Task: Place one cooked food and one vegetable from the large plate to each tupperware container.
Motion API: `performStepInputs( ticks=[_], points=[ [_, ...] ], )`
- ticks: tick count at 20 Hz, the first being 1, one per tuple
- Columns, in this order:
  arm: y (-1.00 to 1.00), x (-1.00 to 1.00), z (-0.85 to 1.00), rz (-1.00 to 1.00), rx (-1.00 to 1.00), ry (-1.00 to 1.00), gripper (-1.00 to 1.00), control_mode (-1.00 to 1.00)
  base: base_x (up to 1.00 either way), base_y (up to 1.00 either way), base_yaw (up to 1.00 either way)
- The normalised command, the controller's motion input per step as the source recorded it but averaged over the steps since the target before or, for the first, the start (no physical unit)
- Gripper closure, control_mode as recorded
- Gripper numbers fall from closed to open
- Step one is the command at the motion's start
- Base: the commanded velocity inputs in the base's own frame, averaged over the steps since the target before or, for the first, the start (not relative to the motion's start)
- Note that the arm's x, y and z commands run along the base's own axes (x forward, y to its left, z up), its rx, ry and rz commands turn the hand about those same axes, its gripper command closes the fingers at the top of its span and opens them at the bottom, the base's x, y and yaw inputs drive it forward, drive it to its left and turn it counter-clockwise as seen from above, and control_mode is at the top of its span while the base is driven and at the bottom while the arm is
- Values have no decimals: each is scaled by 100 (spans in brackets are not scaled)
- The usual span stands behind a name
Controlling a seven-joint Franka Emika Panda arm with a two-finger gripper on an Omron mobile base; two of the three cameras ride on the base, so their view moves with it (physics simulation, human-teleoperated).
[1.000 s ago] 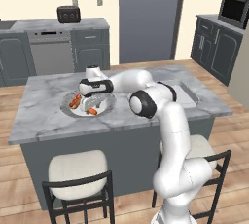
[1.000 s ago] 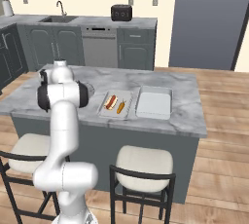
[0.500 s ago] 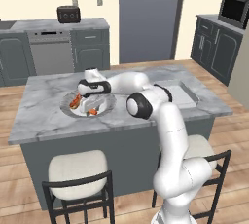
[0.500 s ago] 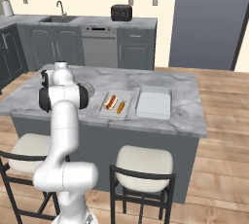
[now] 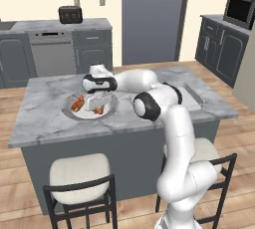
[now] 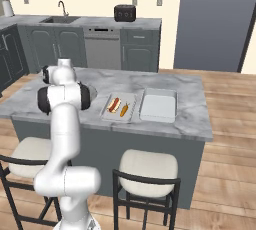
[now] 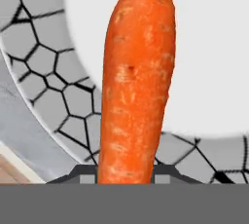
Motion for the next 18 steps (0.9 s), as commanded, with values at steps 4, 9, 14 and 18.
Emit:
performStepInputs(
  ticks=[4, 9, 14, 18],
  points=[
    [-82, -76, 79, -16, 7, -26, 100, -100, 0, 0, 0],
    [-100, -16, 55, -22, -1, -23, 100, -100, 0, 0, 0],
    [-100, 3, 63, -13, -9, -6, 100, -100, 0, 0, 0],
    [-100, 27, 47, -27, -11, 5, 100, -100, 0, 0, 0]
  ],
)
